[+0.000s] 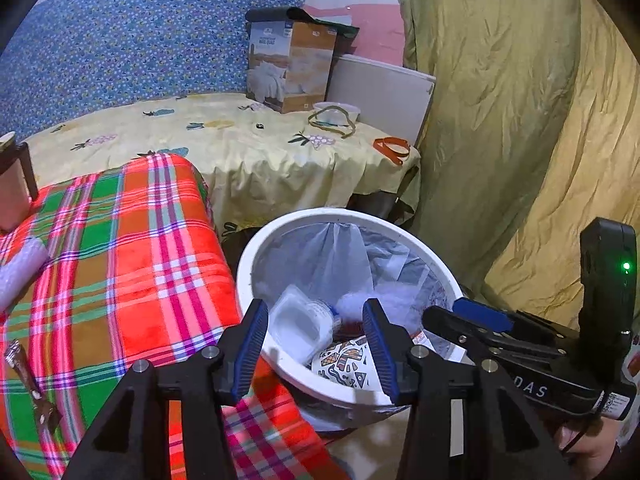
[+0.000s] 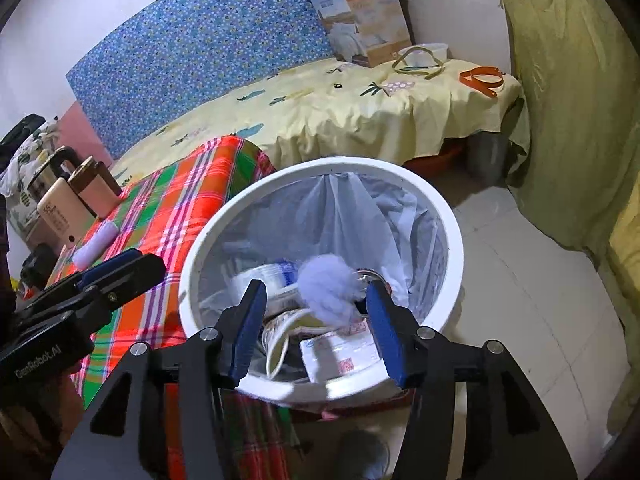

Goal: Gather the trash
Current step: 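Release the lid into the wastebasket with the left tool while the right tool releases the foam sleeve, then move both open tools back over the plaid bed toward the remaining trash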

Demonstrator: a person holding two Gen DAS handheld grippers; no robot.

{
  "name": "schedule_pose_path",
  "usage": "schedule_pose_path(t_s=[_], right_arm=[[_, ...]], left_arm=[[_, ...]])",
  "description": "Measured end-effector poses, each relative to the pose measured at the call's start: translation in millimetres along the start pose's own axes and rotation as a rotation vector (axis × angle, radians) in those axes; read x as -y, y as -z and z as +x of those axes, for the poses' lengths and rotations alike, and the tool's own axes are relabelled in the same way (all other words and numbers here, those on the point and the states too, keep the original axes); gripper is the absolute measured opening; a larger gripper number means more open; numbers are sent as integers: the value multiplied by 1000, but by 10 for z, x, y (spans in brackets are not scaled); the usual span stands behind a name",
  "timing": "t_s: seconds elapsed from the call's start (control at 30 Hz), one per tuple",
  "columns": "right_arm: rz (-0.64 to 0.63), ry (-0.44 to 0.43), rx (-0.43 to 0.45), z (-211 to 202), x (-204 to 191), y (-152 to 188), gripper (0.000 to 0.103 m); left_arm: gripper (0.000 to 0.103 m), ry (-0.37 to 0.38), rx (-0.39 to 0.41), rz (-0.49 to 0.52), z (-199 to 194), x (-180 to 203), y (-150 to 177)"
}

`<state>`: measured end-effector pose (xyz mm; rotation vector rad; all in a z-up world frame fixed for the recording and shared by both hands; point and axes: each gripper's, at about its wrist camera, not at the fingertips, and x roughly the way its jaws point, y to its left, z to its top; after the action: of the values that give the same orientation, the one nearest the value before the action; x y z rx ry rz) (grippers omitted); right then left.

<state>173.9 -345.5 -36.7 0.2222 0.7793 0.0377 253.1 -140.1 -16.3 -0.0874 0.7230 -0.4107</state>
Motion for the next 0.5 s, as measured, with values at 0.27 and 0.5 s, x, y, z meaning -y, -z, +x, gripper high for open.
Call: schedule_pose_path(t_s=[0.27, 0.5], right_arm=[[-21, -23, 39, -168, -129, 13, 54], [-76, -50, 87, -328, -363, 32, 54]], left_arm=[[49, -16, 37, -21, -311, -77, 60], [49, -56, 68, -45, -624, -185, 158]])
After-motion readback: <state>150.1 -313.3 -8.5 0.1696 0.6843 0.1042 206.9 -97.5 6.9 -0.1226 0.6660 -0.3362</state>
